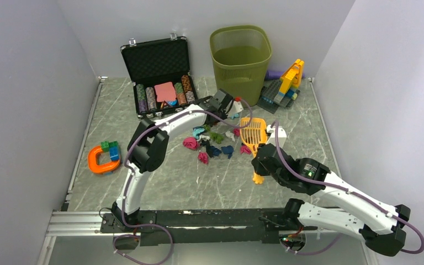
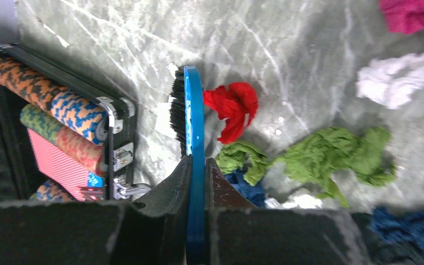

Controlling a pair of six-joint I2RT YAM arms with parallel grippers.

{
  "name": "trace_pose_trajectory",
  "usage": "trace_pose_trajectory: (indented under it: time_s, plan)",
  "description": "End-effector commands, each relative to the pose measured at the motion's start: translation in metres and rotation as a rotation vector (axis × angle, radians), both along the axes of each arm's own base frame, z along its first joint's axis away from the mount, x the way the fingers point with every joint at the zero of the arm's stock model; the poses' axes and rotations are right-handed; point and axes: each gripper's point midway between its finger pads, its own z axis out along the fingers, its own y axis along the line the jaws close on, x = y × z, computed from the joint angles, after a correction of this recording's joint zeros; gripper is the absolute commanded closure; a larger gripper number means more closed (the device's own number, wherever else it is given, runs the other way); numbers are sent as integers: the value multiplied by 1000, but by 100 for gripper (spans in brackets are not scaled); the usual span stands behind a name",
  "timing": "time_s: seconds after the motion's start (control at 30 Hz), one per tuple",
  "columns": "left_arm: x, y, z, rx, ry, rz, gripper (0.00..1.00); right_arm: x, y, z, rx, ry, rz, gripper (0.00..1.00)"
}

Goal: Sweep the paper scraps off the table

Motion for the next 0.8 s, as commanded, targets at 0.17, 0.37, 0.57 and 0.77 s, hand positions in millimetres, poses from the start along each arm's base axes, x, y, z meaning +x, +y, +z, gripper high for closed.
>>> trace_pose_trajectory:
  time_s: [0.17, 0.37, 0.57, 0.77]
  plan:
    - [-86, -18, 97, -329, 211, -78, 100, 7, 2, 22, 60, -60, -20, 100]
    - [-88, 7, 128, -266, 128, -42, 100, 7, 0, 21, 63, -69, -24, 100]
    - [-47, -6, 135, -234, -54, -60, 100, 8, 0, 24, 58, -69, -29, 100]
    - [-18, -47, 132, -148, -257, -197, 100, 6, -4, 30, 74, -81, -31, 100]
